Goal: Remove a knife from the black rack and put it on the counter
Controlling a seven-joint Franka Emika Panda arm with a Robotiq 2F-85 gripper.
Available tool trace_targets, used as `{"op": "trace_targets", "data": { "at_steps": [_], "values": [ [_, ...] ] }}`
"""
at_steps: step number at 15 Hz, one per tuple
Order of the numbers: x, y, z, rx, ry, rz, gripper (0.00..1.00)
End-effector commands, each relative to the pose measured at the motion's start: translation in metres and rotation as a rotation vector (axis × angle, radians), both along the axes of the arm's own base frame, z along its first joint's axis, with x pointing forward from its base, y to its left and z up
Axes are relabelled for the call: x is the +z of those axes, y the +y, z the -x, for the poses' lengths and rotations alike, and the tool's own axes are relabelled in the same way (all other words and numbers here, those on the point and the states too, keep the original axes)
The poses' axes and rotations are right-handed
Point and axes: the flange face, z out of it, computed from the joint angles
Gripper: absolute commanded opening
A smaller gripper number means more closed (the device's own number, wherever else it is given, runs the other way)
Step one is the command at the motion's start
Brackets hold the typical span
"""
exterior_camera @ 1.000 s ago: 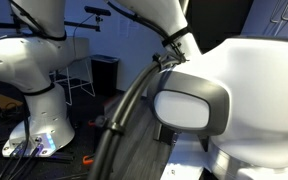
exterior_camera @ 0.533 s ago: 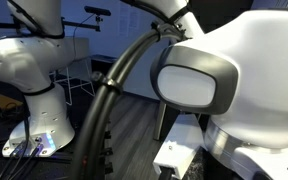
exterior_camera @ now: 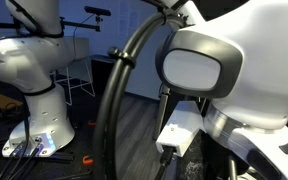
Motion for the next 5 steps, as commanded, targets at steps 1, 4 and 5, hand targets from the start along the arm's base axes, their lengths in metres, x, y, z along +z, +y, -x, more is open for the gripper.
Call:
{"op": "trace_targets", "data": {
  "at_steps": [1,4,5],
  "values": [
    [0.0007,0.0016,-0.0011,0.003,0.002,-0.003,1.0],
    [0.0006,0.0032,-0.0022,0.007,0.005,-0.007,1.0],
    [0.0006,0.0033,-0.0022,0.007,0.005,-0.007,1.0]
  ]
}}
